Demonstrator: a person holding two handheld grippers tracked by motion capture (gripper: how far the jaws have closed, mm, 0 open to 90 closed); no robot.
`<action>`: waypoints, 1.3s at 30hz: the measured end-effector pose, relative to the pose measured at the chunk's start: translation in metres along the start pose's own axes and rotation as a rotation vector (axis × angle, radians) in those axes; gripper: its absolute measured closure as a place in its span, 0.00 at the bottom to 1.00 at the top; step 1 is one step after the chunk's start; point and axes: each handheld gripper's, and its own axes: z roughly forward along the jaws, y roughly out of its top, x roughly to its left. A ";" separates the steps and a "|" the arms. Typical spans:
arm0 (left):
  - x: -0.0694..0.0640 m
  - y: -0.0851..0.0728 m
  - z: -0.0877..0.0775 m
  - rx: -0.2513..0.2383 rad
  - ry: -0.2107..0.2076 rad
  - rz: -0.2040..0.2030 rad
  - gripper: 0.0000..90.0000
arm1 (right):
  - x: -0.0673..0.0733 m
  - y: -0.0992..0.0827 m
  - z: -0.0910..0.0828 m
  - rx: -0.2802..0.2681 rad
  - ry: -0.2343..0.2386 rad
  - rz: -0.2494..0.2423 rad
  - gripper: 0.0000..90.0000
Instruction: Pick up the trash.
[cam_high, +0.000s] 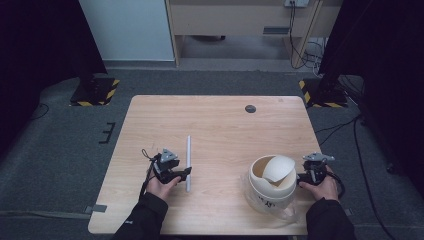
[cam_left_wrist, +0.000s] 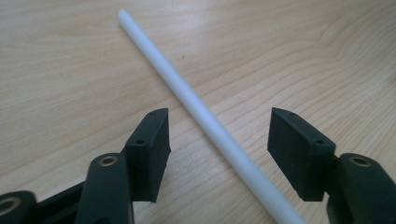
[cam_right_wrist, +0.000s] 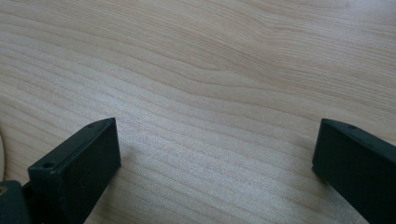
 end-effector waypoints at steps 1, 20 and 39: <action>0.000 -0.001 0.001 0.003 0.003 -0.001 0.45 | 0.000 0.000 0.000 0.000 0.000 0.000 0.01; 0.003 -0.008 0.010 0.071 0.011 -0.031 0.81 | -0.001 0.000 -0.001 -0.011 -0.005 0.000 0.06; -0.003 0.009 -0.018 -0.057 -0.027 -0.007 0.88 | -0.006 0.007 -0.012 -0.066 -0.024 0.033 0.26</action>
